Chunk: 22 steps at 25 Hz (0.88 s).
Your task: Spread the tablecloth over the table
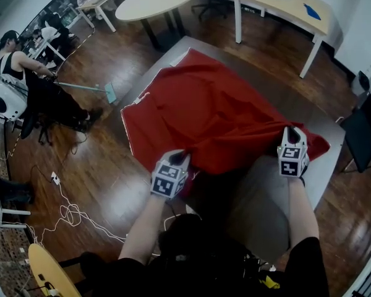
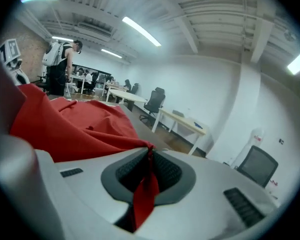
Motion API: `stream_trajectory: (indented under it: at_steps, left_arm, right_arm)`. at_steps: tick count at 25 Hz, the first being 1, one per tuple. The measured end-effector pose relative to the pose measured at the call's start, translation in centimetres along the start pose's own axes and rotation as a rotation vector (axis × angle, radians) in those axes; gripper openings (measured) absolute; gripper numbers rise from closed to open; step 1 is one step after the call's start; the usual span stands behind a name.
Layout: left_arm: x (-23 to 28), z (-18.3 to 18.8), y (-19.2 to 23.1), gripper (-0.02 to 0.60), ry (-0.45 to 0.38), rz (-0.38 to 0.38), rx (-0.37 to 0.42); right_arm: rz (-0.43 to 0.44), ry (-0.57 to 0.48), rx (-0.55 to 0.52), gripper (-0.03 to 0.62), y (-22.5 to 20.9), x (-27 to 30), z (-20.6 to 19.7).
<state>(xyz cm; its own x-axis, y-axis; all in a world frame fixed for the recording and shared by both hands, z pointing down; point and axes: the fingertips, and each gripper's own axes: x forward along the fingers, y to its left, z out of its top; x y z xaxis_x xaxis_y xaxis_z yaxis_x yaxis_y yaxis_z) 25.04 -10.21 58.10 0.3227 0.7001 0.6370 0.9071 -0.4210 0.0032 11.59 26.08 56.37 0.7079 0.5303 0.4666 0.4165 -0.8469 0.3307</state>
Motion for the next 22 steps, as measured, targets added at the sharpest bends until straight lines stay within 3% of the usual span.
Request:
stream_trajectory:
  at_steps: [3, 5, 7, 9, 11, 13, 14, 17, 22]
  left_arm:
    - [0.1, -0.9, 5.0, 0.042, -0.001, 0.007, -0.078]
    - [1.1, -1.5, 8.4, 0.043, 0.015, -0.009, -0.147]
    - [2.5, -2.5, 10.9, 0.043, 0.051, -0.065, -0.227]
    - [3.6, -3.4, 12.6, 0.049, 0.087, -0.124, -0.254]
    - [4.9, -4.0, 13.8, 0.104, 0.115, -0.147, -0.217]
    - [6.2, -4.7, 14.3, 0.199, 0.139, -0.155, -0.178]
    - [6.4, -5.0, 14.4, 0.201, 0.136, -0.156, -0.165]
    - [5.6, -4.4, 15.0, 0.201, 0.08, -0.128, -0.119]
    - [2.6, -0.8, 14.1, 0.189, -0.047, -0.046, 0.051]
  right_arm:
    - [0.023, -0.054, -0.046, 0.032, 3.2, 2.3, 4.3]
    - [0.07, -0.106, -0.009, 0.029, 4.6, 3.9, 6.2]
    - [0.133, -0.125, 0.064, 0.029, 6.2, 5.1, 5.6]
    - [0.16, -0.128, 0.134, 0.03, 7.7, 5.6, 3.9]
    - [0.157, -0.105, 0.222, 0.077, 8.2, 6.2, 2.1]
    - [0.147, -0.068, 0.304, 0.194, 8.4, 6.5, 0.3]
    - [0.136, -0.062, 0.328, 0.236, 8.6, 6.3, -0.3]
    - [0.096, -0.074, 0.322, 0.245, 8.8, 5.3, -0.2]
    - [0.09, -0.107, 0.284, 0.245, 7.7, 3.2, 0.5]
